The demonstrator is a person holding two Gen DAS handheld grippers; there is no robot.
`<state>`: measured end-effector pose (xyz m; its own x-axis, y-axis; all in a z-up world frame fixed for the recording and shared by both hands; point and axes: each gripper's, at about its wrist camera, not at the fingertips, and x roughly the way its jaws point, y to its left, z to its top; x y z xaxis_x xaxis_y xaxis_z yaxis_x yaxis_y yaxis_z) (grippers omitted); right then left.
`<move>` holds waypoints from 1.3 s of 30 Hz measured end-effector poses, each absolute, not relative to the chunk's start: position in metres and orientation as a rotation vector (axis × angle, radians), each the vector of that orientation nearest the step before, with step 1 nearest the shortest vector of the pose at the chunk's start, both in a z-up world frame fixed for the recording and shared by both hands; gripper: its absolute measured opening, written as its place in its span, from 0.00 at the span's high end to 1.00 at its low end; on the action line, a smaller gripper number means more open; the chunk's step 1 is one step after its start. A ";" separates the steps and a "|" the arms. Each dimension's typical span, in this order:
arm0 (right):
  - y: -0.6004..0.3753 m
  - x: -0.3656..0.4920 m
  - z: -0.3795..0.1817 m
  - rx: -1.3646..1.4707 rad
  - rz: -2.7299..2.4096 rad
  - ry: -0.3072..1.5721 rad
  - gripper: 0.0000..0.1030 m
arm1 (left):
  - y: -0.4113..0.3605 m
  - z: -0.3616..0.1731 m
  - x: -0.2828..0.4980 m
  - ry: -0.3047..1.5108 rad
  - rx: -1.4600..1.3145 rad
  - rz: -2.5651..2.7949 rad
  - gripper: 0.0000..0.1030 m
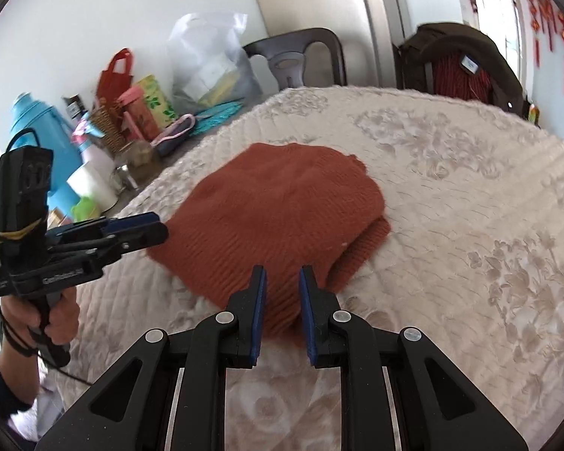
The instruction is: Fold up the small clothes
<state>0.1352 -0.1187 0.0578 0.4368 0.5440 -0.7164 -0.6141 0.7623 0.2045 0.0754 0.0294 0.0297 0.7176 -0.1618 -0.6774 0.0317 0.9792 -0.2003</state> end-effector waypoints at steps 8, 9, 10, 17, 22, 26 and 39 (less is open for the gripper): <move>-0.117 0.142 0.038 -0.133 0.679 0.906 0.82 | 0.021 0.017 0.081 0.814 -0.140 -0.061 0.64; -0.118 0.140 0.038 -0.134 0.678 0.907 0.82 | 0.020 0.017 0.079 0.813 -0.135 -0.059 0.64; -0.118 0.139 0.039 -0.133 0.678 0.909 0.82 | 0.019 0.018 0.078 0.810 -0.128 -0.055 0.64; -0.126 0.124 0.047 -0.125 0.652 0.897 0.79 | 0.020 0.022 0.065 0.807 -0.114 -0.025 0.63; -0.131 0.111 0.047 -0.172 0.626 0.887 0.65 | 0.024 0.015 0.056 0.833 -0.092 0.006 0.60; -0.135 0.100 0.041 -0.218 0.611 0.889 0.60 | 0.027 0.006 0.050 0.864 -0.082 0.022 0.58; -0.140 0.092 0.024 -0.270 0.571 0.917 0.59 | 0.029 -0.003 0.045 0.888 -0.060 0.049 0.52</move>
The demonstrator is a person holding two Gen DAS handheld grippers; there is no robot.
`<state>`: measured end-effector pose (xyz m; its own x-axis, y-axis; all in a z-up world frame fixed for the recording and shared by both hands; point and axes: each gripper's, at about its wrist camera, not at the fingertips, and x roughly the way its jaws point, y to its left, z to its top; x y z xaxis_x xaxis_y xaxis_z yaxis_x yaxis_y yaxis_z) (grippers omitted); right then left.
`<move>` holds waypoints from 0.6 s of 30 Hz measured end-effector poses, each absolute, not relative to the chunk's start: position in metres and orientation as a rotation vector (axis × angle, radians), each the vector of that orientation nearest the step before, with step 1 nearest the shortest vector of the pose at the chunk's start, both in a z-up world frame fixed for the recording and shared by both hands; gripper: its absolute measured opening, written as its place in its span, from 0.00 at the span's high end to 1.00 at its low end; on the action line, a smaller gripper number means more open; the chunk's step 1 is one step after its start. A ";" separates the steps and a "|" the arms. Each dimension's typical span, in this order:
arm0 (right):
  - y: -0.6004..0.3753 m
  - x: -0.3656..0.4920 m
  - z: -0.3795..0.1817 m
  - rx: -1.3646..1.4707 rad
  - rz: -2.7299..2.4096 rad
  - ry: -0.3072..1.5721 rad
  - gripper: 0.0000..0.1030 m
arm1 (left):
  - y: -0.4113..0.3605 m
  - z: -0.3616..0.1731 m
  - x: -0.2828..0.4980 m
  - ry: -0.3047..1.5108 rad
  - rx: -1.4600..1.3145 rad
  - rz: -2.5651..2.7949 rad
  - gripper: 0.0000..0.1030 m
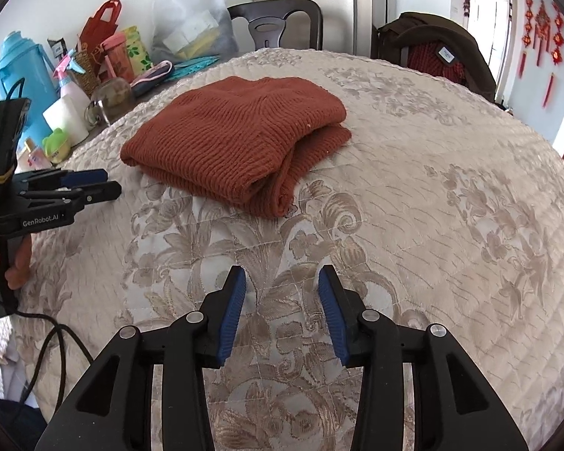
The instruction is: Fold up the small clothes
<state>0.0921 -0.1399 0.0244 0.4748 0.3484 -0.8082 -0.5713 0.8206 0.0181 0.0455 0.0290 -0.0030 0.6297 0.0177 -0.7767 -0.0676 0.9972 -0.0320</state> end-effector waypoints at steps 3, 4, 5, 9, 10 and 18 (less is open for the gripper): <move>-0.137 0.090 0.023 -0.294 0.567 0.912 0.57 | 0.029 -0.003 0.045 0.889 -0.059 0.062 0.47; -0.137 0.090 0.023 -0.299 0.565 0.910 0.57 | 0.031 -0.004 0.045 0.890 -0.064 0.066 0.45; -0.136 0.090 0.023 -0.301 0.564 0.910 0.57 | 0.031 -0.004 0.045 0.890 -0.069 0.065 0.45; -0.137 0.089 0.023 -0.301 0.564 0.909 0.57 | 0.031 -0.004 0.045 0.890 -0.062 0.066 0.45; -0.137 0.089 0.023 -0.300 0.564 0.910 0.57 | 0.031 -0.004 0.045 0.890 -0.063 0.065 0.45; -0.137 0.089 0.023 -0.300 0.565 0.910 0.57 | 0.030 -0.004 0.046 0.892 -0.058 0.065 0.44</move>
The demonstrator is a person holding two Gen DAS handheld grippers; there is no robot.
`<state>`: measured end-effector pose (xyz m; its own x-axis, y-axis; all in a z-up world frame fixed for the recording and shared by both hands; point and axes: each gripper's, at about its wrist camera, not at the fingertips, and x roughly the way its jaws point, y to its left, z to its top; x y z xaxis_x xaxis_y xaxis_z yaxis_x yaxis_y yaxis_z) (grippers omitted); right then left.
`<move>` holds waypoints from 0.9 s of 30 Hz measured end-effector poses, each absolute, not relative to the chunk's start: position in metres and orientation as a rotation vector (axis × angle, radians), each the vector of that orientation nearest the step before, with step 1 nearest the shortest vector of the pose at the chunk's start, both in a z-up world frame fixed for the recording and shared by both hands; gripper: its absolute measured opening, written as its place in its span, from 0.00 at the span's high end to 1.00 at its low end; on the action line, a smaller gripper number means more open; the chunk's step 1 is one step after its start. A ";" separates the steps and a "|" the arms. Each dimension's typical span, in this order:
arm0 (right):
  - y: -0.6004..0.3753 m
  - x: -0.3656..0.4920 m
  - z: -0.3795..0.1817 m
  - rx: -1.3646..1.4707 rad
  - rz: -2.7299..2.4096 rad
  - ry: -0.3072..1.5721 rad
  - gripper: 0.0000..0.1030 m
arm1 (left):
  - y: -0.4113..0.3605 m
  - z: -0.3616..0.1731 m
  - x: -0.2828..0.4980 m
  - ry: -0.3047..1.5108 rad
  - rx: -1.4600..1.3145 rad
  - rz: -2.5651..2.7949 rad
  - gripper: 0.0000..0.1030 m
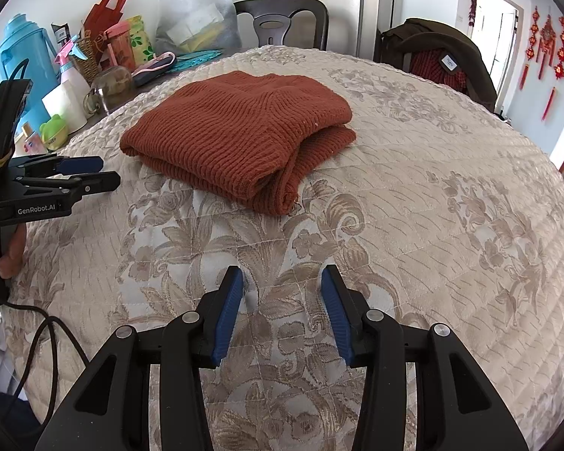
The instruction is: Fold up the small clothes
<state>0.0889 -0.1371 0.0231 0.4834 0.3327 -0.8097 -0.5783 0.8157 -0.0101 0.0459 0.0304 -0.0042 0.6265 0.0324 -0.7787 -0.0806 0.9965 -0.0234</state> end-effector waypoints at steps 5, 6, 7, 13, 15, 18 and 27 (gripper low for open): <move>-0.137 0.089 0.023 -0.300 0.565 0.909 0.57 | 0.029 -0.004 0.046 0.893 -0.052 0.062 0.43; -0.137 0.089 0.023 -0.299 0.565 0.910 0.57 | 0.029 -0.004 0.046 0.893 -0.051 0.060 0.43; -0.137 0.089 0.023 -0.299 0.565 0.910 0.57 | 0.028 -0.004 0.046 0.893 -0.049 0.059 0.43; -0.137 0.089 0.023 -0.300 0.565 0.909 0.56 | 0.027 -0.004 0.047 0.895 -0.043 0.045 0.38; -0.137 0.089 0.023 -0.300 0.565 0.910 0.56 | 0.026 -0.004 0.047 0.896 -0.037 0.046 0.38; -0.137 0.089 0.023 -0.300 0.565 0.910 0.56 | 0.027 -0.004 0.046 0.895 -0.042 0.043 0.37; -0.137 0.089 0.023 -0.295 0.564 0.911 0.56 | 0.028 -0.003 0.047 0.897 -0.051 0.054 0.37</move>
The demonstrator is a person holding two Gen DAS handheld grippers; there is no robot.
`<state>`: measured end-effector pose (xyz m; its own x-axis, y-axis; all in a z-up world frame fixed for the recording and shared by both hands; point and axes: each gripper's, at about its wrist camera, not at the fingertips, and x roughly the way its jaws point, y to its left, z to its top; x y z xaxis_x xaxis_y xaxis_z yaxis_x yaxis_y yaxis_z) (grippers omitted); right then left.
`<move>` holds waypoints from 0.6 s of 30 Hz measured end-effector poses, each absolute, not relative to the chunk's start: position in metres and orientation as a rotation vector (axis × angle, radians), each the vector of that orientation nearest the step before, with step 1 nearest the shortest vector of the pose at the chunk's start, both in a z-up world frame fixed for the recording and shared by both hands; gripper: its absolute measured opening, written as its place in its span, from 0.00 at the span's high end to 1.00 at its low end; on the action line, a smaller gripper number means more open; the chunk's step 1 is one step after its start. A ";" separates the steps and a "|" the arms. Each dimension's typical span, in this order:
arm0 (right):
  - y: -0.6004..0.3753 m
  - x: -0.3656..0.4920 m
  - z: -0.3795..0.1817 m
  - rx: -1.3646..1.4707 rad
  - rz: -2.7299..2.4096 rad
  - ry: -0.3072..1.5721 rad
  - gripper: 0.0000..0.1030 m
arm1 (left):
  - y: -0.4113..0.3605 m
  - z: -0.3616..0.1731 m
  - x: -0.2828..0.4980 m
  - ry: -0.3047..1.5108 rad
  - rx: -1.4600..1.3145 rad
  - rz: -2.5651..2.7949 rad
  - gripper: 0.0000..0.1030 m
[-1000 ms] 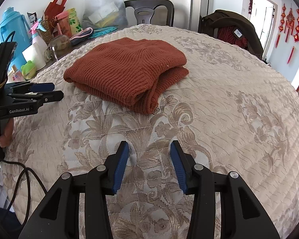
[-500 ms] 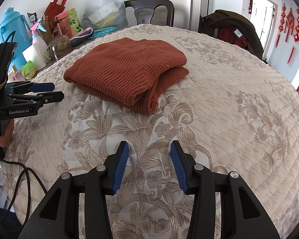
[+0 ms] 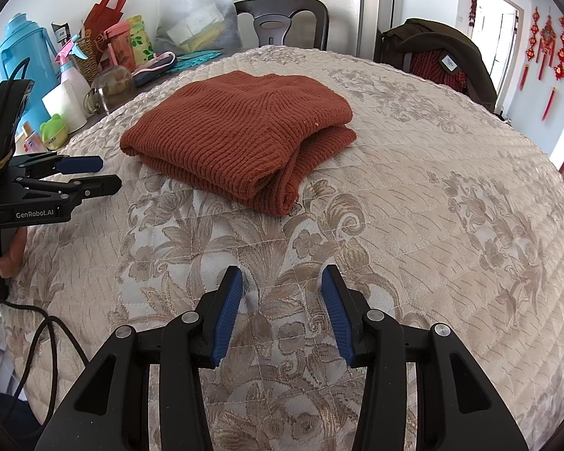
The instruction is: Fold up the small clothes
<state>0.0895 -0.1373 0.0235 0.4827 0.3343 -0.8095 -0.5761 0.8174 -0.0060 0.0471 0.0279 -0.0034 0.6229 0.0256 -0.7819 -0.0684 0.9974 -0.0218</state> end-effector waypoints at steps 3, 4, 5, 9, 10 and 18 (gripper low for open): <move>-0.139 0.092 0.026 -0.257 0.569 0.916 0.56 | 0.032 0.003 0.048 0.869 -0.085 0.068 0.37; -0.139 0.094 0.027 -0.236 0.579 0.919 0.56 | 0.033 0.008 0.048 0.847 -0.101 0.068 0.37; -0.139 0.097 0.030 -0.194 0.601 0.916 0.56 | 0.034 0.012 0.048 0.827 -0.115 0.064 0.37; -0.125 0.101 0.047 -0.178 0.631 0.828 0.72 | 0.035 0.024 0.056 0.781 -0.148 0.051 0.38; -0.120 0.103 0.049 -0.177 0.639 0.812 0.76 | 0.033 0.025 0.059 0.778 -0.152 0.040 0.38; -0.111 0.135 0.030 -0.180 0.630 0.884 0.85 | 0.016 0.013 0.085 0.816 -0.173 -0.032 0.41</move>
<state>0.1351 -0.1110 0.0305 0.4679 0.4382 -0.7675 -0.5818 0.8064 0.1058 0.0851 0.0163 0.0133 0.6856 -0.0955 -0.7217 -0.0380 0.9853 -0.1665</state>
